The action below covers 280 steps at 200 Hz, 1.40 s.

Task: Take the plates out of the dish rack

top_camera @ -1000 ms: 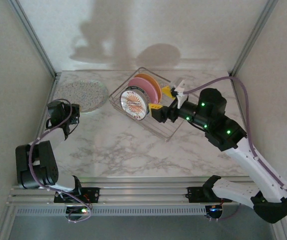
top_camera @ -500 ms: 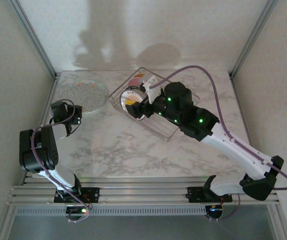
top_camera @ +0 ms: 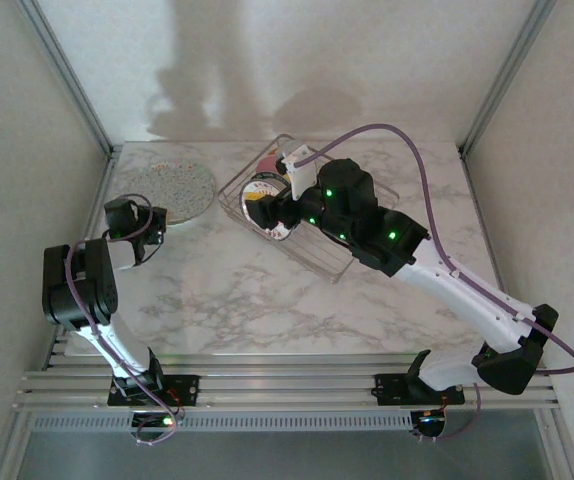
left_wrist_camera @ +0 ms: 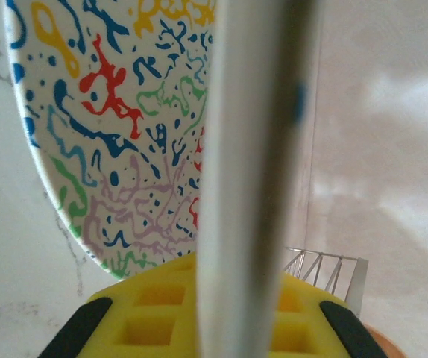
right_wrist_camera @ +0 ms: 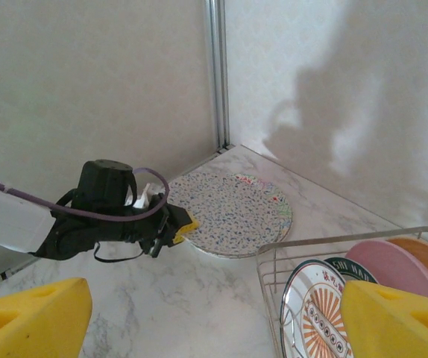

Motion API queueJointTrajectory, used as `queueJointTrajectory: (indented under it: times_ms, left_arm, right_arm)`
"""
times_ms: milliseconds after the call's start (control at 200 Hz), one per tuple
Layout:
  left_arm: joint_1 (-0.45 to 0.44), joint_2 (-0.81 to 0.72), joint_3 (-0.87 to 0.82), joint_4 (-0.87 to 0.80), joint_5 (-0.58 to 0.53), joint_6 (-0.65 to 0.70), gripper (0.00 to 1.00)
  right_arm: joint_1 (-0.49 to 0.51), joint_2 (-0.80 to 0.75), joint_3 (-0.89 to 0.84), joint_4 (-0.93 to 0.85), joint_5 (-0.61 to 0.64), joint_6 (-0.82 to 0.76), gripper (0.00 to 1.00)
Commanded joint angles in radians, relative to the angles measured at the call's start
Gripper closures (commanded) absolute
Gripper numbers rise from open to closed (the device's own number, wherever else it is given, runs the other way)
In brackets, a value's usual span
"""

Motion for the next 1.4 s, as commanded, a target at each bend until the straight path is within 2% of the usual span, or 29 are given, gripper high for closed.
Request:
queueJointTrajectory:
  times_ms: [0, 190, 315, 561, 766, 901, 1397]
  left_arm:
    - [0.01, 0.02, 0.049, 0.052, 0.041, 0.033, 1.0]
    - [0.009, 0.052, 0.086, 0.007, 0.057, 0.049, 1.0]
    - [0.009, 0.068, 0.11, -0.036, 0.059, 0.074, 0.94]
    - [0.01, 0.079, 0.15, -0.134, 0.056, 0.112, 0.76]
    - [0.01, 0.062, 0.194, -0.262, 0.029, 0.149, 0.52]
    - [0.01, 0.057, 0.233, -0.355, 0.007, 0.177, 0.41]
    - [0.01, 0.054, 0.313, -0.556, -0.086, 0.179, 0.35]
  right_arm:
    - [0.009, -0.006, 0.018, 0.022, 0.012, 0.015, 0.13]
    - [0.009, -0.004, 0.017, 0.023, -0.002, 0.016, 0.13]
    - [0.009, -0.004, 0.017, 0.019, -0.006, 0.02, 0.13]
    - [0.01, -0.007, 0.02, 0.006, -0.006, 0.022, 0.13]
    - [0.009, -0.01, 0.019, 0.002, -0.001, 0.022, 0.13]
    - [0.009, -0.01, 0.02, 0.002, -0.001, 0.021, 0.13]
    - [0.009, -0.014, 0.012, -0.004, 0.014, 0.014, 0.12]
